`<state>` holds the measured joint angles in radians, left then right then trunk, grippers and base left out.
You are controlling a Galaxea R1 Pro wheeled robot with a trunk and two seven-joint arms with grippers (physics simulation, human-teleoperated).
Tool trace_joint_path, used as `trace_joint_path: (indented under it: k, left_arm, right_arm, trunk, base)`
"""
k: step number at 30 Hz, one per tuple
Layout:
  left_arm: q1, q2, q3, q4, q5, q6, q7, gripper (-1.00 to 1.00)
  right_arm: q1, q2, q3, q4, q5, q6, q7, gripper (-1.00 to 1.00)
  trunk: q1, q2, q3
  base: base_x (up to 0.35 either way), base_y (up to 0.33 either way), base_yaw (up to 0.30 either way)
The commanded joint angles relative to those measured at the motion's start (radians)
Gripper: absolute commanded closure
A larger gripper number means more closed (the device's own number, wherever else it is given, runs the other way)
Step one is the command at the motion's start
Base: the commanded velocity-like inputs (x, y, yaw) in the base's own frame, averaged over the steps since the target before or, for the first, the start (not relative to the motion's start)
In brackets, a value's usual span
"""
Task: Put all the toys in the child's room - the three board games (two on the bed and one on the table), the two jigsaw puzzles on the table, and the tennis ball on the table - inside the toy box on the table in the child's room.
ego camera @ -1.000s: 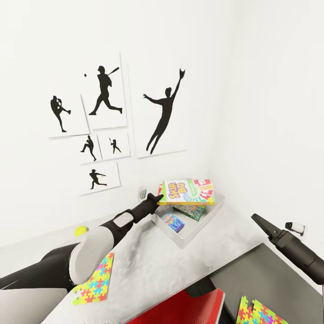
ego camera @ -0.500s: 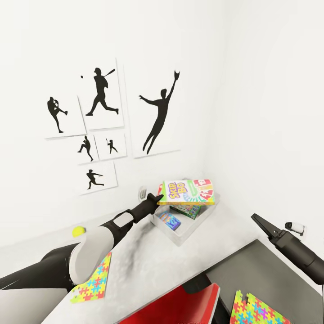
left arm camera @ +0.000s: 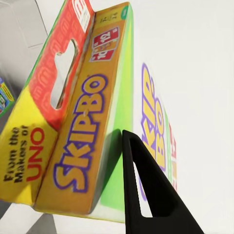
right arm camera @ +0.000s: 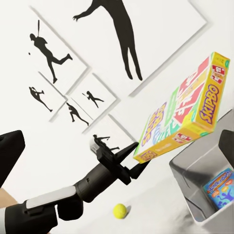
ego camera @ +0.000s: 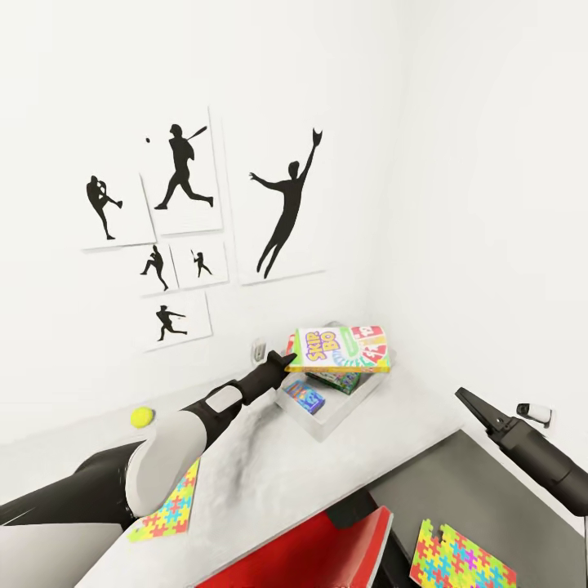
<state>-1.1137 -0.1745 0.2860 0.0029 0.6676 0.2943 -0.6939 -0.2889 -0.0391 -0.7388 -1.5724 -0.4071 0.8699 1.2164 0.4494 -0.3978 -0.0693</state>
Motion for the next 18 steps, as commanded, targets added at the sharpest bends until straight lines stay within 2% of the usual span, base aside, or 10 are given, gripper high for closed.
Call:
trace_joint_path:
  k: [1, 10, 12, 15, 18]
  left_arm:
    - [-0.001, 0.0, 0.01, 0.0, 0.001, 0.009, -0.001, 1.0]
    - [-0.003, 0.0, 0.011, -0.027, 0.007, 0.01, 0.035, 1.0]
    - [-0.003, 0.0, 0.012, -0.055, 0.012, -0.012, 0.076, 1.0]
    - [-0.003, 0.0, 0.011, -0.094, 0.016, -0.071, 0.192, 1.0]
    - [-0.003, 0.0, 0.01, -0.113, 0.017, -0.092, 0.271, 1.0]
  right_arm:
    - [-0.001, 0.0, -0.001, 0.0, -0.003, 0.006, 0.001, -1.0]
    - [-0.001, 0.001, -0.002, 0.0, -0.003, 0.006, 0.005, -1.0]
    - [-0.001, 0.001, -0.003, 0.0, -0.003, 0.006, 0.006, -1.0]
    - [-0.001, 0.001, -0.003, 0.0, -0.003, 0.006, 0.006, -1.0]
    - [-0.001, 0.001, -0.002, 0.0, -0.003, 0.006, 0.006, -1.0]
  trunk:
    - [0.001, -0.002, -0.002]
    - [0.001, -0.002, -0.002]
    - [0.001, -0.002, -0.002]
    - [0.001, -0.002, -0.002]
    - [0.001, -0.002, -0.002]
  base:
    - [-0.007, -0.005, 0.0]
    - [-0.001, -0.001, 0.0]
    - [0.0, 0.0, 0.0]
    - [0.0, 0.0, 0.0]
    - [0.0, 0.0, 0.0]
